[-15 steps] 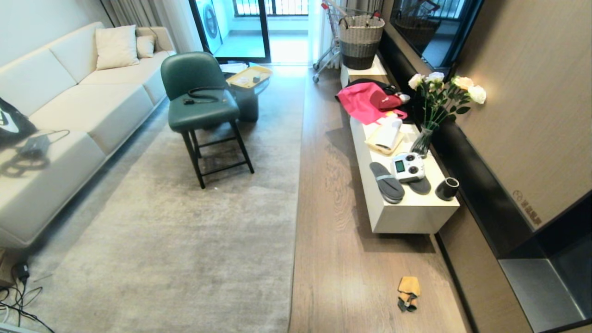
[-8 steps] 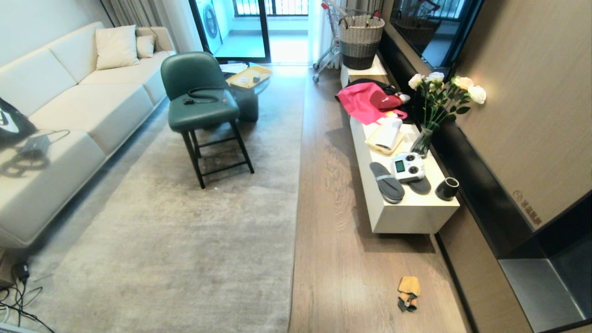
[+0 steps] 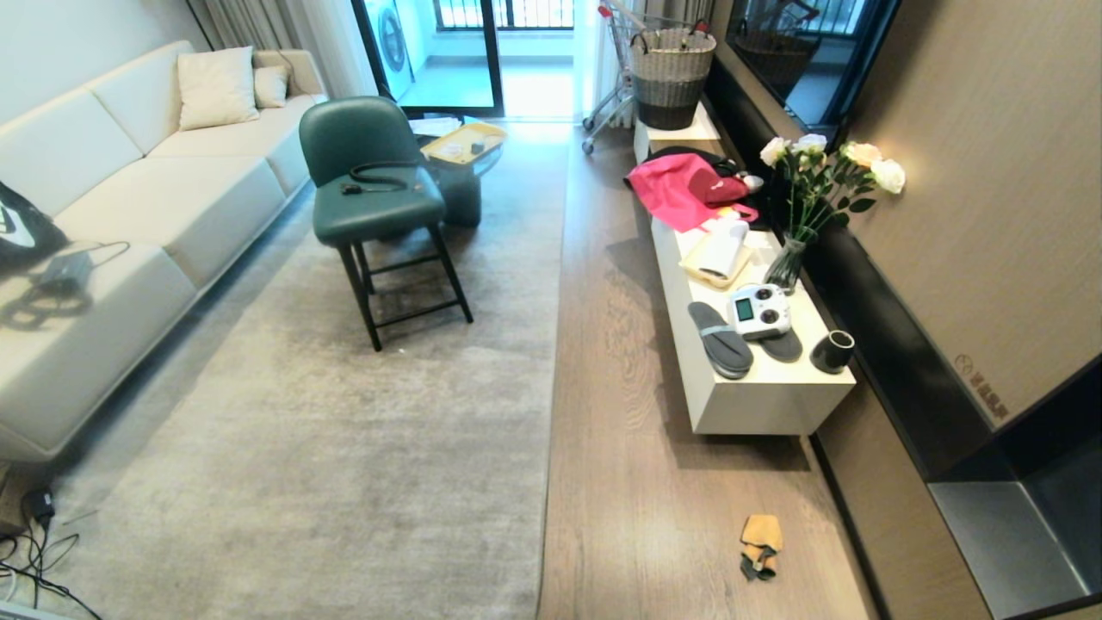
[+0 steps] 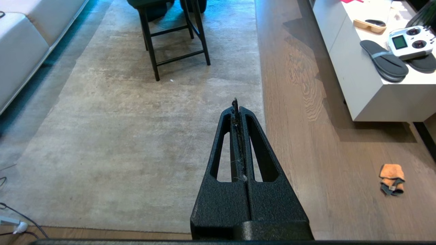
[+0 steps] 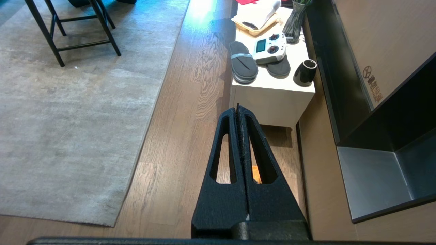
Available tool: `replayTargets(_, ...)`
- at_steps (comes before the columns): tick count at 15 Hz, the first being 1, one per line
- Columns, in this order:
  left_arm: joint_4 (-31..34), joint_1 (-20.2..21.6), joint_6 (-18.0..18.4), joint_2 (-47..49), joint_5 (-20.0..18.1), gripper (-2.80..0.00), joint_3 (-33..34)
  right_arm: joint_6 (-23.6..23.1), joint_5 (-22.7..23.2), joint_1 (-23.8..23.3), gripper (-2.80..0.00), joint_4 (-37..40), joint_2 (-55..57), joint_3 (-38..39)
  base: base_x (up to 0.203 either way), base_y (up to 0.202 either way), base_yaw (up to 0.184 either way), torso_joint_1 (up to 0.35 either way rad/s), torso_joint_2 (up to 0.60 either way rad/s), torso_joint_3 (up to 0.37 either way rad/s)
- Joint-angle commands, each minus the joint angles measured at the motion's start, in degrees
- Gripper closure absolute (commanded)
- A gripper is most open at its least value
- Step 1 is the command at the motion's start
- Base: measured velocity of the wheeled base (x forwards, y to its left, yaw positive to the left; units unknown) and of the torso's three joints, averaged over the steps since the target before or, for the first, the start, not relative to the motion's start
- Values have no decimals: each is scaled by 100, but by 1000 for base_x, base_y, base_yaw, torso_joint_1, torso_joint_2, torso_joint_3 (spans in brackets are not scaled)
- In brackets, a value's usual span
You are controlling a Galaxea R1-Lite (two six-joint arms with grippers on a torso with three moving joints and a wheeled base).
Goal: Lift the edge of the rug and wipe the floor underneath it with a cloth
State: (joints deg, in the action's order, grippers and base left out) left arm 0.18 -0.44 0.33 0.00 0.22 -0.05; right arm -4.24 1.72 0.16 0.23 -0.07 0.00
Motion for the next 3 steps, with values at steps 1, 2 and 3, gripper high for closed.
replayTargets(1,-1,0,2,0,4,0,-4,27,4,2,0,-6,7,0,0,0,0,0,0,0)
replayTargets(2,-1,0,2,0,4,0,-3,29,4,2,0,-6,7,0,0,0,0,0,0,0)
replayTargets(3,-1,0,2,0,4,0,-4,29,4,2,0,-5,7,0,0,0,0,0,0,0)
